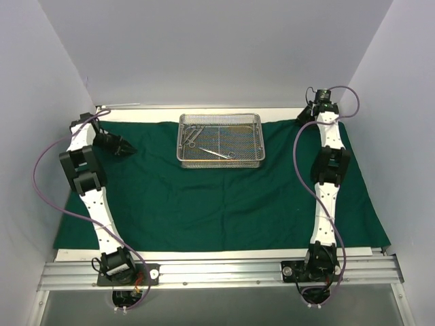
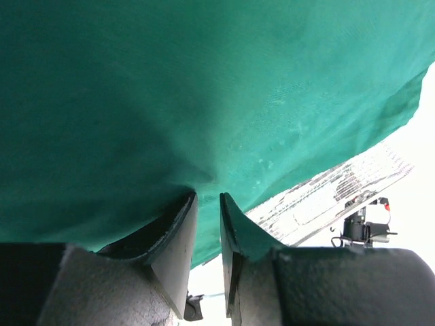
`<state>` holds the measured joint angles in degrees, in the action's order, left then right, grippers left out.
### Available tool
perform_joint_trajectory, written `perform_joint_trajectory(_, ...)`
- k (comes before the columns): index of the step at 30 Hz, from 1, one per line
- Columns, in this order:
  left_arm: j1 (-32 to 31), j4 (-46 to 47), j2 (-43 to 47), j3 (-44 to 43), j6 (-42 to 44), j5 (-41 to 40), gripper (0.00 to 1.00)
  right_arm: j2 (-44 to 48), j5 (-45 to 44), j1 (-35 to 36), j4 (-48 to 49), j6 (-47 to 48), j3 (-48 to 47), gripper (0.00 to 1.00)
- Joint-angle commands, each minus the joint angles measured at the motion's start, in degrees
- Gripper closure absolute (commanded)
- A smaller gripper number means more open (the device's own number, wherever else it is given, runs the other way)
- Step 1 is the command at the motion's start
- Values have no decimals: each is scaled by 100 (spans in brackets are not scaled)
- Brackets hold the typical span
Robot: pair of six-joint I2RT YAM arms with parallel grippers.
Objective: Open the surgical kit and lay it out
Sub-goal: Smooth out the surgical kit at the center of the board.
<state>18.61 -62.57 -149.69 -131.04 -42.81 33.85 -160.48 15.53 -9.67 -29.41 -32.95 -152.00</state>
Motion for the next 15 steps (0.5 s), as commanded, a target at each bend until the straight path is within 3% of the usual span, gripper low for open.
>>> perform_joint_trajectory(1,125,349,508,1120,158,-694,68,-651,-454,-70,-803,333,180,100)
perform_joint_trajectory(4,301,605,791,1747,237,-748,68,-651,-542,-44,-873,491,189,100)
perform_joint_trajectory(6,423,440,810,1705,334,-783,68,-633,-525,-52,-909,605,197,100)
perform_joint_trajectory(15,582,-115,362,179,686,-941,65,-176,-252,-44,-803,816,523,100)
